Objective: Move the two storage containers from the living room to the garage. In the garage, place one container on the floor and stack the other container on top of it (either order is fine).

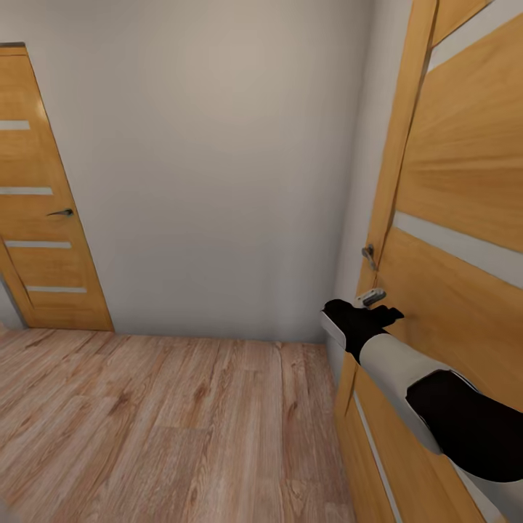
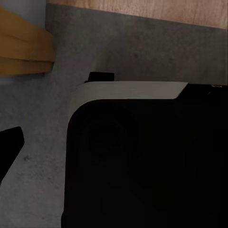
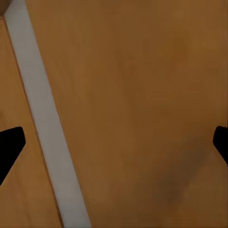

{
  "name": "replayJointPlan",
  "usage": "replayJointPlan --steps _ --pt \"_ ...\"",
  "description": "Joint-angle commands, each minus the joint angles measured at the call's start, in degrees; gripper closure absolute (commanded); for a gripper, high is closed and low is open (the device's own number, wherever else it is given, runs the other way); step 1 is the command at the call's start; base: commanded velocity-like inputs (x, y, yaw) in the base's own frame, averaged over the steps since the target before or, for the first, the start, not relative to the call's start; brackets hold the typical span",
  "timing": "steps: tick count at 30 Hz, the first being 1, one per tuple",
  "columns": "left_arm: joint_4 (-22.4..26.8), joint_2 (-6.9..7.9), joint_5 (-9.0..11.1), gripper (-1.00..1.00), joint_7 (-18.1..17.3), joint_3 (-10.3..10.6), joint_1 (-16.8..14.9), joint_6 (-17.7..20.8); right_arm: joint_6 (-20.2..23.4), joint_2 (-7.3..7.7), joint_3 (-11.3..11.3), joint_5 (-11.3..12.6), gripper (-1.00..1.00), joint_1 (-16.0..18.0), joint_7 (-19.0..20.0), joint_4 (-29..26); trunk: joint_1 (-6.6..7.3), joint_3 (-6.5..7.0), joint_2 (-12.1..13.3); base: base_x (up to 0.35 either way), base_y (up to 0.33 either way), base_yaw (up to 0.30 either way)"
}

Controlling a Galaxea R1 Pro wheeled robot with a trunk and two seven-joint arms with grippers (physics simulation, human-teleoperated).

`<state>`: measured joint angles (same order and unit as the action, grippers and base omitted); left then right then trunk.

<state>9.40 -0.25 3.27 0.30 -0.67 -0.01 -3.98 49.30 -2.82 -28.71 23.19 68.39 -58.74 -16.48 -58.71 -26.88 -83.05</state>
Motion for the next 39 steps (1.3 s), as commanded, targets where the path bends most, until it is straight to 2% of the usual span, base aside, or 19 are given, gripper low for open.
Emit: replayJointPlan --steps 1,8,20,24,26,29,33,34,39 --pt "0.03 -0.01 0.31 -1.0 -0.05 -0.04 0.01 -0.09 0.9 1.01 -1.0 -0.43 -1.0 0.08 -0.45 -0.04 -0.02 -0.05 -0.02 0.271 0.0 0.0" --pt "0.05 -0.08 0.25 -1.0 0.2 -0.04 0.01 -0.07 0.88 1.1 -1.0 -0.41 -1.0 0.08 -0.47 -0.04 -0.02 -0.05 -0.02 0.263 0.0 0.0" --pt "0.0 -0.01 0.25 -1.0 0.31 -0.04 0.01 -0.15 0.97 1.83 -0.98 -0.36 -1.0 0.08 -1.05 -0.04 -0.02 -0.05 -0.02 0.024 0.0 0.0" --pt "0.0 -0.01 0.25 -1.0 0.31 -0.04 0.01 -0.15 0.71 1.32 -0.85 -0.31 -1.0 0.08 -1.1 -0.09 -0.02 -0.05 -0.02 0.0 0.0 0.0" --pt "0.0 -0.01 0.25 -1.0 0.31 -0.04 0.01 -0.15 0.59 0.52 -0.77 -0.27 -1.0 0.08 -1.11 -0.27 -0.02 -0.05 -0.02 0.0 0.0 0.0" --pt "0.0 -0.01 0.25 -1.0 0.31 -0.04 0.01 -0.15 0.46 -1.52 -0.64 -0.26 -1.0 0.08 -1.11 -0.62 -0.02 -0.05 -0.02 0.0 0.0 0.0" --pt "0.0 -0.01 0.25 -1.0 0.33 -0.04 0.01 -0.12 0.38 -6.5 -0.52 -0.26 -1.0 0.08 -1.25 -0.81 -0.02 -0.05 -0.02 0.0 0.0 0.0" --pt "0.0 -0.01 0.25 -1.0 0.33 -0.04 0.01 -0.12 0.37 -7.18 -0.49 -0.26 -1.0 0.08 -1.33 -0.81 -0.02 -0.05 -0.02 0.0 0.0 0.0" --pt "0.06 -0.01 0.25 -1.0 0.35 -0.04 0.01 -0.15 0.3 -7.18 -0.47 -0.23 -1.0 0.08 -1.85 -0.99 -0.02 -0.05 -0.02 0.0 0.0 0.0"
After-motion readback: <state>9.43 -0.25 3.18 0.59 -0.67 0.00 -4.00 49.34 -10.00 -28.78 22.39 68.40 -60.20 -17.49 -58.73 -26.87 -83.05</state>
